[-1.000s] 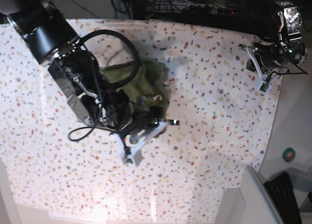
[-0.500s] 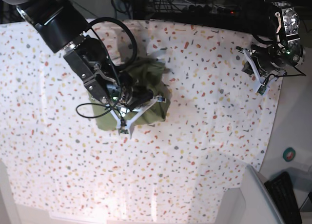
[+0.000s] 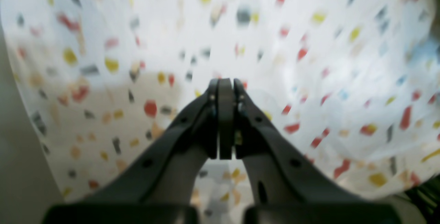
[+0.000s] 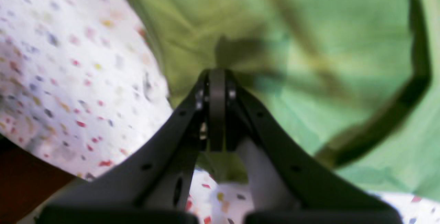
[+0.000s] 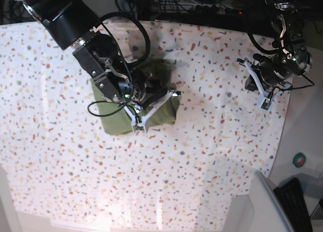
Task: Layout the t-shirt on the table in an organized manner, then fold the t-shirt properly
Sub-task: 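Release the left gripper and press the bundle flat with the right gripper, then grasp the bundle edge with the left gripper and tuck it under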
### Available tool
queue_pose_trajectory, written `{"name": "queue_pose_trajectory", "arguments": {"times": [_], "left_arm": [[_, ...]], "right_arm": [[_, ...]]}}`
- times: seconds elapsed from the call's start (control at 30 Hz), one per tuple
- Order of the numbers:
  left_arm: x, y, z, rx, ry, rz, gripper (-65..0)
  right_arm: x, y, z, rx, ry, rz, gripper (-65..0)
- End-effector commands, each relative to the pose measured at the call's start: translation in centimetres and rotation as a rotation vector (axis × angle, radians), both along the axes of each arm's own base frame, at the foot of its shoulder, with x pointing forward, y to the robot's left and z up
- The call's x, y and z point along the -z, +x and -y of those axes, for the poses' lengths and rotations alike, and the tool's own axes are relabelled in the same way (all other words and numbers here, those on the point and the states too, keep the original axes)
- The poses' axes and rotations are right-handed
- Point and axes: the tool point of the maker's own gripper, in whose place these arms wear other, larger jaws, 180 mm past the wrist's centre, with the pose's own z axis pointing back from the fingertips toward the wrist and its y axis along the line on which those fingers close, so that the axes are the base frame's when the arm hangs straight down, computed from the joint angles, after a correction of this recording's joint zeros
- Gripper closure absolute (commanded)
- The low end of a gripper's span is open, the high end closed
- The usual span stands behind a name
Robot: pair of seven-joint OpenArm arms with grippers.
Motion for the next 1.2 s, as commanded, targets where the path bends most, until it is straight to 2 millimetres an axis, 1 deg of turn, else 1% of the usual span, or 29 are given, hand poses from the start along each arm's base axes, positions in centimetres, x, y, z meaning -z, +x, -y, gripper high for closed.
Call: {"name": "queue_pose_trajectory", "arguments": {"times": [0.0, 0.07, 0.13, 0.17, 0.23, 0.3, 0.43, 0.5, 0.53, 0.57, 0.63, 0.7, 0.77, 0.8, 0.83, 0.87, 0.9, 0.93, 0.97, 1.03, 1.07, 1.13, 1.17], "left_arm": [[-1.4, 1.2, 0.3, 0.012, -0.003, 0.053, 0.0], [-1.9, 1.8, 1.0, 0.013, -0.015, 0.077, 0.0], [-2.1, 2.0, 1.3, 0.013, -0.020, 0.086, 0.0], [-2.1, 2.0, 1.4, 0.013, -0.022, 0.089, 0.0], [-2.0, 2.1, 1.8, 0.010, -0.036, 0.090, 0.0], [-1.9, 2.0, 1.7, 0.005, -0.038, 0.085, 0.0], [-1.6, 1.6, 1.4, -0.001, -0.034, 0.076, 0.0], [-1.7, 1.6, 1.0, 0.001, -0.024, 0.074, 0.0], [-1.7, 1.6, 0.9, 0.004, -0.021, 0.074, 0.0], [-1.7, 1.6, 0.9, 0.004, -0.021, 0.074, 0.0], [-1.7, 1.5, 1.0, 0.008, -0.021, 0.071, 0.0], [-1.7, 1.5, 1.1, 0.010, -0.020, 0.071, 0.0], [-1.8, 1.6, 1.4, 0.010, -0.039, 0.078, 0.0], [-2.1, 1.7, 1.8, 0.009, -0.065, 0.090, 0.0], [-2.3, 1.9, 2.3, 0.007, -0.098, 0.102, 0.0], [-2.5, 1.9, 2.7, 0.006, -0.128, 0.100, 0.0], [-2.6, 1.8, 3.0, 0.004, -0.156, 0.089, 0.0], [-2.7, 1.8, 3.2, 0.000, -0.177, 0.076, 0.0], [-2.7, 1.7, 3.4, -0.001, -0.196, 0.064, 0.0], [-3.4, 2.1, 4.2, 0.008, -0.235, 0.069, 0.0], [-3.7, 2.1, 4.8, 0.013, -0.253, 0.075, 0.0], [-4.1, 2.1, 6.1, 0.015, -0.298, 0.087, 0.0], [-4.3, 2.1, 6.6, 0.015, -0.315, 0.093, 0.0]], "right_arm": [[-2.5, 2.0, -1.0, -0.002, 0.040, 0.077, 0.0], [-4.1, 2.8, -0.7, -0.003, 0.057, 0.127, 0.0], [-5.6, 3.6, 0.7, -0.005, 0.051, 0.183, 0.0], [-6.1, 4.1, 1.4, 0.000, 0.044, 0.208, 0.0], [-6.5, 5.7, 3.8, 0.074, 0.035, 0.222, 0.0], [-5.5, 6.5, 6.1, 0.148, 0.019, 0.193, 0.0], [-1.9, 6.1, 8.2, 0.194, -0.045, 0.098, 0.0], [-1.0, 5.8, 8.3, 0.202, -0.053, 0.070, 0.0], [-1.1, 5.8, 8.3, 0.203, -0.052, 0.071, 0.0], [-1.5, 6.1, 8.1, 0.201, -0.044, 0.084, 0.0], [-3.3, 6.5, 7.4, 0.191, -0.014, 0.131, 0.0], [-4.4, 6.0, 6.5, 0.174, 0.017, 0.154, 0.0], [-4.2, 5.6, 5.9, 0.173, 0.027, 0.149, 0.0], [-3.3, 5.2, 5.6, 0.176, 0.024, 0.120, 0.0], [-2.0, 4.6, 5.5, 0.180, 0.012, 0.078, 0.0], [-1.0, 4.2, 5.6, 0.185, -0.003, 0.050, 0.0], [-0.5, 4.3, 6.0, 0.190, -0.016, 0.037, 0.0], [-0.7, 4.5, 6.0, 0.190, -0.013, 0.043, 0.0], [-1.5, 4.7, 5.8, 0.189, 0.002, 0.062, 0.0], [-4.0, 5.2, 6.0, 0.178, 0.030, 0.141, 0.0], [-5.7, 5.4, 5.8, 0.167, 0.053, 0.190, 0.0], [-8.4, 5.6, 5.9, 0.154, 0.082, 0.265, 0.0], [-9.3, 5.8, 6.4, 0.161, 0.087, 0.292, 0.0]]}}
